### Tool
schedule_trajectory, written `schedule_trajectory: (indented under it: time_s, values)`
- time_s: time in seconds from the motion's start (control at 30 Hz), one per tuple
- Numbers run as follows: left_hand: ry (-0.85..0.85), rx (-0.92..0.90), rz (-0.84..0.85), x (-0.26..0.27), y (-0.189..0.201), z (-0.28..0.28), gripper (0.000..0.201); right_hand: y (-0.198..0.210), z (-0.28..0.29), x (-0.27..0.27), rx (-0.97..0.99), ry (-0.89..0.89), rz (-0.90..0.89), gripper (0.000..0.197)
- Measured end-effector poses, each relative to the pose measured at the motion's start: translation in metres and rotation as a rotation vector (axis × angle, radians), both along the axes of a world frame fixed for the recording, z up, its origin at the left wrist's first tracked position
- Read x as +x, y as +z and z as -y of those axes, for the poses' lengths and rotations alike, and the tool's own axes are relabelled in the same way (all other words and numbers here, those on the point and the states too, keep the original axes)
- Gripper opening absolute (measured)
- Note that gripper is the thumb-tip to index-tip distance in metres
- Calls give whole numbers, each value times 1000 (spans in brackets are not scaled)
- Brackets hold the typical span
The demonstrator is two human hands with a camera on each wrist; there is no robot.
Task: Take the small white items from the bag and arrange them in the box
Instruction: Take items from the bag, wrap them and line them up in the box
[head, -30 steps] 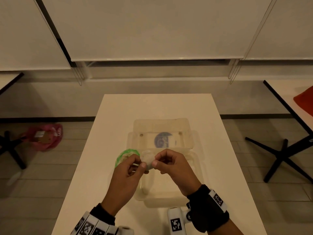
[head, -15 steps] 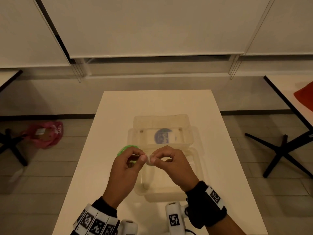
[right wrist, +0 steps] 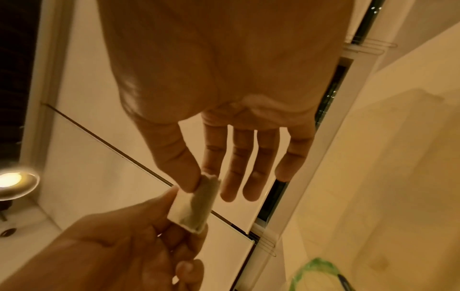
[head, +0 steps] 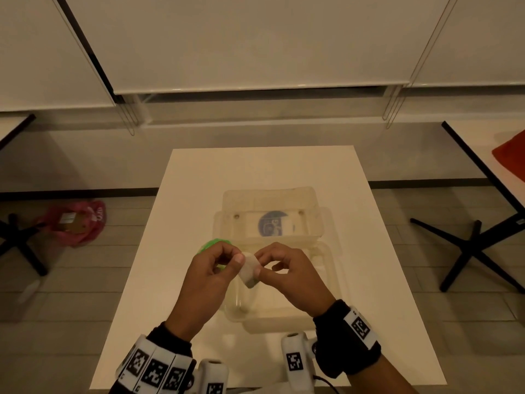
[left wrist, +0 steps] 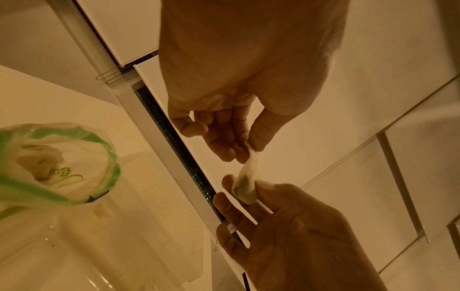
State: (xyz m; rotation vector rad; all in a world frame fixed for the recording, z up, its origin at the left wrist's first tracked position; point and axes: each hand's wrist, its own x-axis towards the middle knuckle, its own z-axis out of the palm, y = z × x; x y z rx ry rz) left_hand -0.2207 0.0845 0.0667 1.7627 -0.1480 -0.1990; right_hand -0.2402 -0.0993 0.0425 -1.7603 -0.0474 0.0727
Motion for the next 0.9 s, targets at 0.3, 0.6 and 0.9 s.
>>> schedule_trajectory:
  time_s: [0.3,0.6,0.9]
  values:
    - [35,-67,-34,3,6,-3,22,0,-1,3,293,-2,-170,17]
    - [-241,44,111,2,11,2,31,14,-4,-4,705,144,-413,31]
    - [-128,49,108,8,15,3,25,10,4,-9,638,-77,-207,26]
